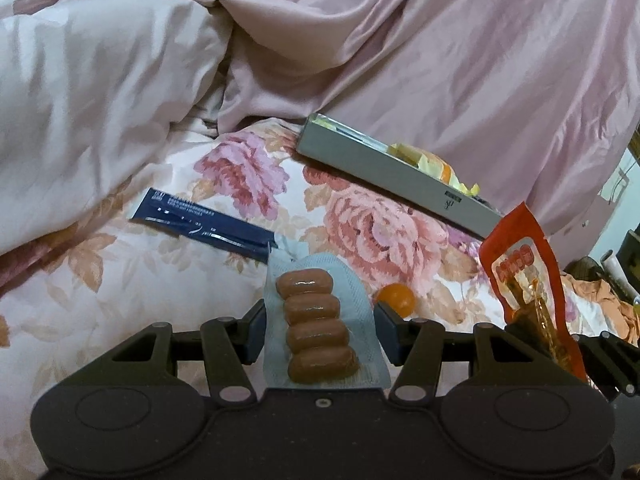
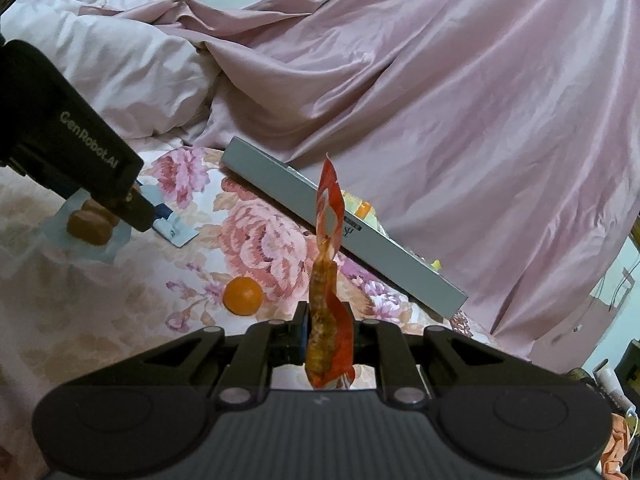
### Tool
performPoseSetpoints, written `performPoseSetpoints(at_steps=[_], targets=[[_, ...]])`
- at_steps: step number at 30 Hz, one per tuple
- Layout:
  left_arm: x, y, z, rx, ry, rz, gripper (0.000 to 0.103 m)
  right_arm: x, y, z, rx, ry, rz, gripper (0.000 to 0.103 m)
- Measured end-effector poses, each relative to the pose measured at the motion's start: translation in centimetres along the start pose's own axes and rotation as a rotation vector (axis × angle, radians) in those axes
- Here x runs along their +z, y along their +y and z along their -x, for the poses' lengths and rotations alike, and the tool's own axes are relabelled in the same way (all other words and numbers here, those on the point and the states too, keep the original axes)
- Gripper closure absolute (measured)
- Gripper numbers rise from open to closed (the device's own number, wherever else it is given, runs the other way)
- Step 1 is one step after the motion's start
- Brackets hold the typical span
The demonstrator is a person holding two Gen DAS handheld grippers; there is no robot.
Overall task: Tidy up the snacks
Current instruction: 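Carry the orange packet and sausage pack with both tools over the grey tray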
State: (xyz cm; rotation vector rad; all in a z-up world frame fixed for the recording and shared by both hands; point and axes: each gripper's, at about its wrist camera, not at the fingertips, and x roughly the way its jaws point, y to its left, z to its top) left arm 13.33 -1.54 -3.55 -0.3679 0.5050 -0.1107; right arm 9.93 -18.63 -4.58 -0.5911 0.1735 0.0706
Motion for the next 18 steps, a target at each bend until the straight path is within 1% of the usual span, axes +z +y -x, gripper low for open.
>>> performPoseSetpoints(at_steps=[7,12,14,18], targets=[[0.7,-0.2,-0.9,-0.001,-0.010,0.010,0.046,0.8,0.0,-0.3,0.003,-0.030,0.000,0.087],[1.8,-0.6,-1.4,0.010,-0.026,0.040,0.046,2.6,-0.3,-1.1,0.004,-0.098,0.008,0.087],[2.6,-0.8,-1.5,0.017,-0.045,0.045,0.046,3.2,-0.5,-1.7,0.008,-0.128,0.010,0.087],[3.9,-1.0,-1.5,0.042,-0.073,0.053,0.046,4.2,-1.0,-3.0,0.022,-0.162,-0.021,0.087]])
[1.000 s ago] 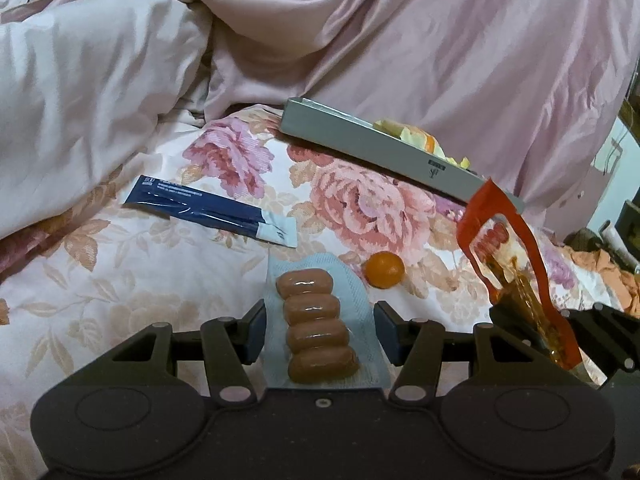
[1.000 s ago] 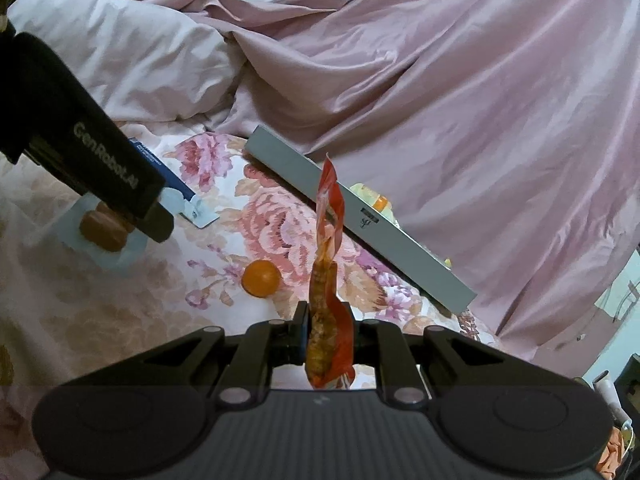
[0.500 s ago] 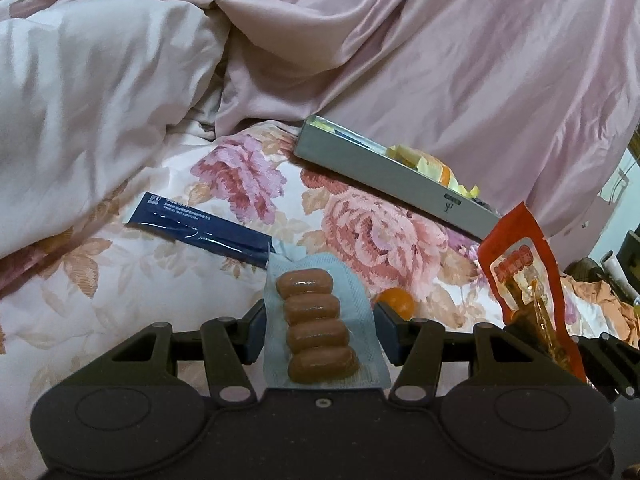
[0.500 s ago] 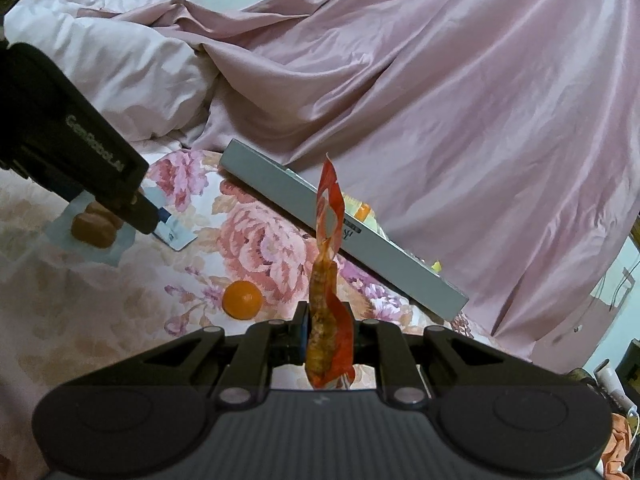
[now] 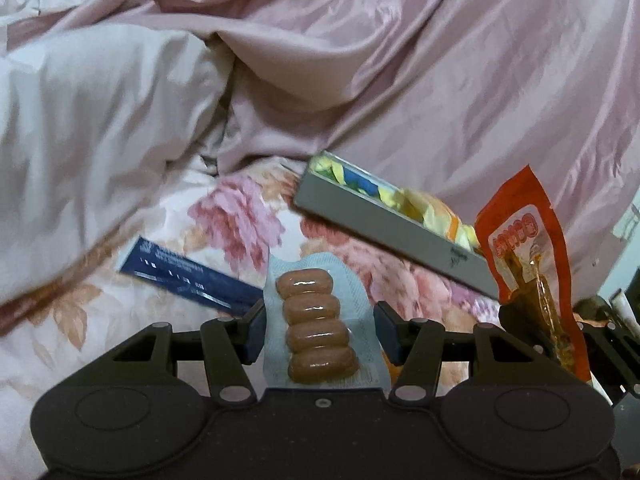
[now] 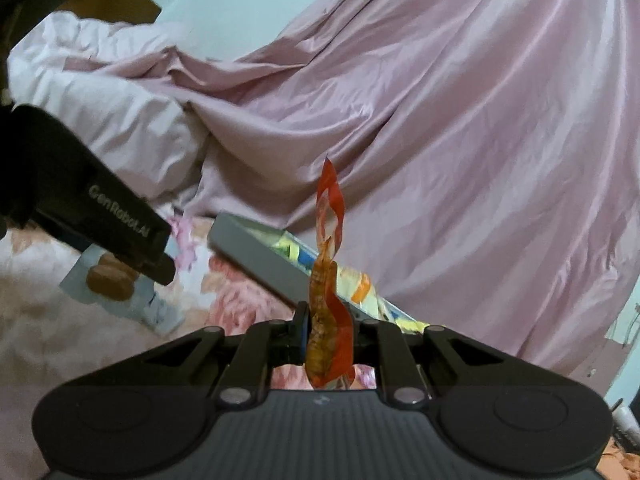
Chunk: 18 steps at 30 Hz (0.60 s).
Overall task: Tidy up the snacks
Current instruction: 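Carry the orange packet and sausage pack with both tools over the grey tray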
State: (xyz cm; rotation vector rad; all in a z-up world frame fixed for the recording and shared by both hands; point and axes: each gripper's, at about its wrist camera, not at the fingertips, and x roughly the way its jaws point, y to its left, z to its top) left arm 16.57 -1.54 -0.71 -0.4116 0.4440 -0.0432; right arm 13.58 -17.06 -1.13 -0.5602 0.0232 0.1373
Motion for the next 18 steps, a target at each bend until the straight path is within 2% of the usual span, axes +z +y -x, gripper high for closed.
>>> performPoseSetpoints(at_steps=[5,11,18], targets=[[1.8,-0.6,-1.1,0.031,-0.020,0.022,0.046,1.1,-0.4,-1.8,0.014,-0.046,-0.007,0.087],[4.1,-2.2,-3.5,0.009,-0.075,0.021,0.046,2.2,-1.5,-4.1,0.010,-0.094,-0.017,0.087],[6.2,-3.4,-7.6,0.007,-0.102,0.008,0.046,0.5,-4.3,-7.3,-0.036,-0.051,-0.070,0.087]])
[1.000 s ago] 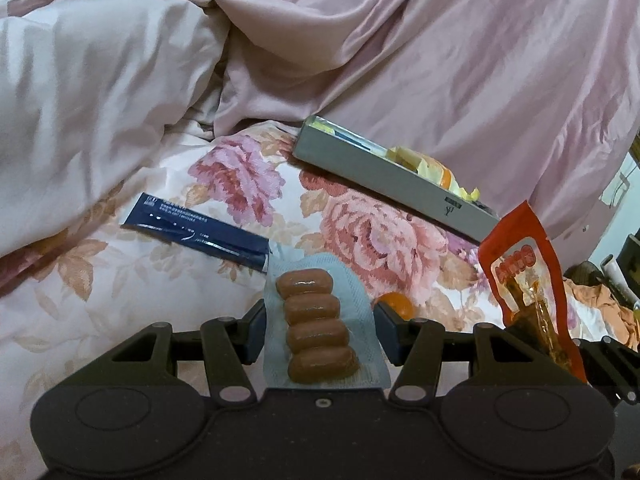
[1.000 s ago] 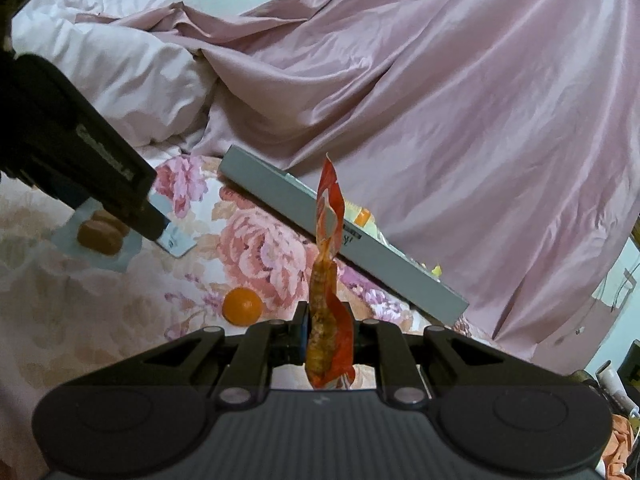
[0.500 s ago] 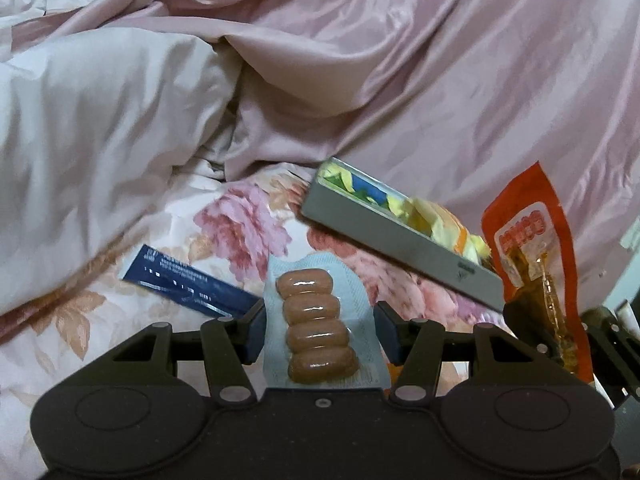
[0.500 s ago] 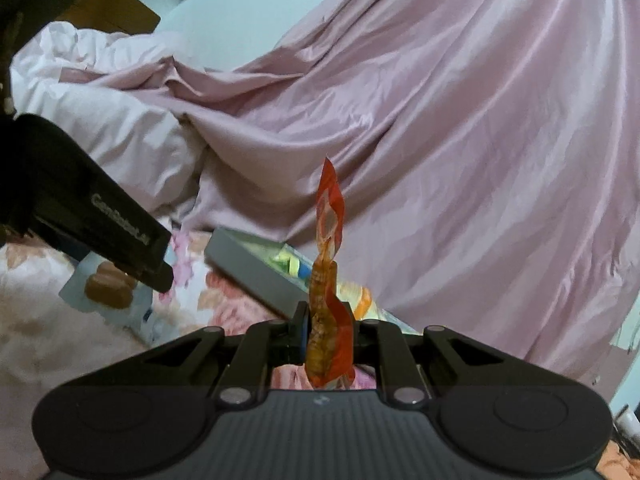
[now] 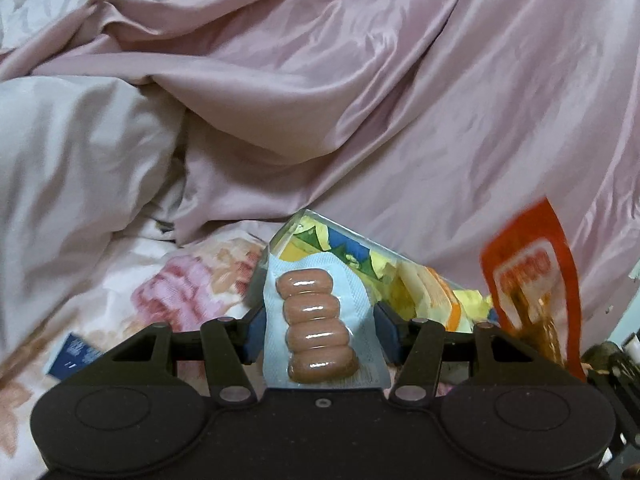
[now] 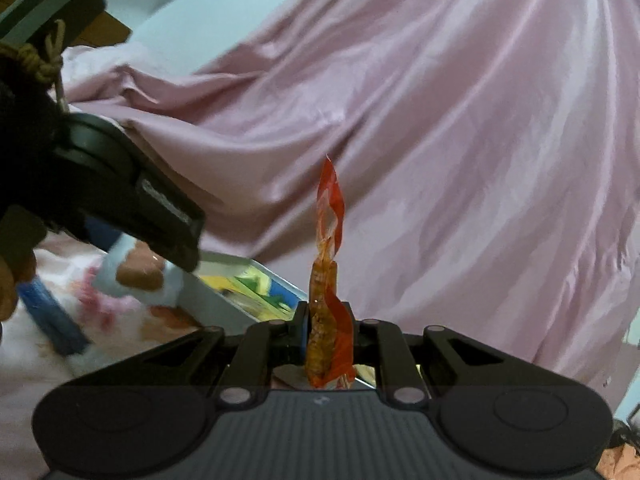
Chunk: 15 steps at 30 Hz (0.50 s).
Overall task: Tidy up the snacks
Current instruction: 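Carry the orange packet and sausage pack with both tools over the grey tray, then open both tools to drop the packet and sausage pack into the tray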
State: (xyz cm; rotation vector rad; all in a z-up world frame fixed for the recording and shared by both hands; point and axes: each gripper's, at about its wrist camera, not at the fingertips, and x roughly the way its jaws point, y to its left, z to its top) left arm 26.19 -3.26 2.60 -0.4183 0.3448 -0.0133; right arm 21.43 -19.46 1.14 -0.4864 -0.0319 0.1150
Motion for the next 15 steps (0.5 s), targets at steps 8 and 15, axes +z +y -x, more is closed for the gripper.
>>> performPoseSetpoints(at_steps=[8,15], targets=[[2.5,-2.7,-5.2,-0.049,-0.001,-0.013,0.046,-0.4,-4.3,-5.0,-0.067,0.020,-0.119,0.087],[3.5,-3.9,-9.2,-0.068,0.012,-0.009,0.046,-1.9,-4.8,-8.2,-0.062,0.027,-0.152,0.087]])
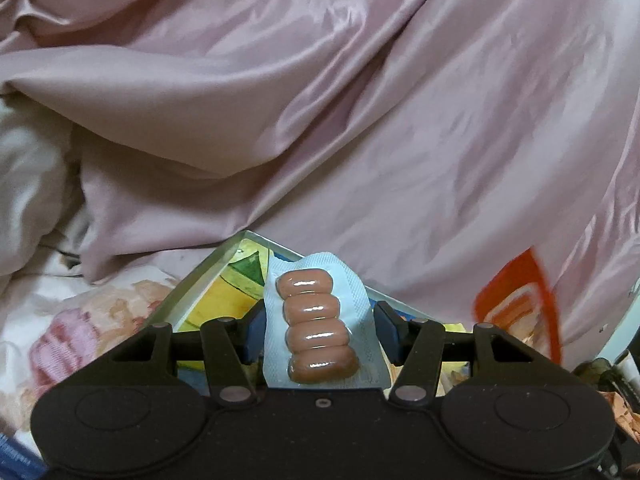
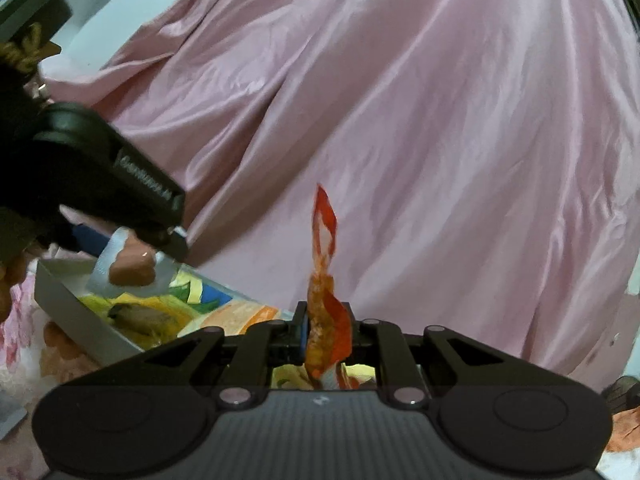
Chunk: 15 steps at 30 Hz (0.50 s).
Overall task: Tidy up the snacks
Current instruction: 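Open both tools to drop the packet and sausage pack into the tray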
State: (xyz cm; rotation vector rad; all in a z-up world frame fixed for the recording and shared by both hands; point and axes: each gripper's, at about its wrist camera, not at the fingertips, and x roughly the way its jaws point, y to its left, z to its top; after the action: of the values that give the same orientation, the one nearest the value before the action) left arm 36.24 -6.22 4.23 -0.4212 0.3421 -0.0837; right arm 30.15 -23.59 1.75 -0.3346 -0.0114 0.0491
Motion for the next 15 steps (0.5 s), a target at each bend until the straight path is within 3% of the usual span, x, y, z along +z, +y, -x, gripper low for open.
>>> performPoseSetpoints(at_steps=[5,15], targets=[[0.5,0.9,-2.5,0.008,0.012,0.049,0.046,-0.9,-0.4,-1.3,0.052,0.019,-0.055,0.086],[-1.5,0.7,-4.2,0.037,0.043,0.009,0.044,-1.4,-2.0,-2.3,0.114,0.057,-0.172,0.080]])
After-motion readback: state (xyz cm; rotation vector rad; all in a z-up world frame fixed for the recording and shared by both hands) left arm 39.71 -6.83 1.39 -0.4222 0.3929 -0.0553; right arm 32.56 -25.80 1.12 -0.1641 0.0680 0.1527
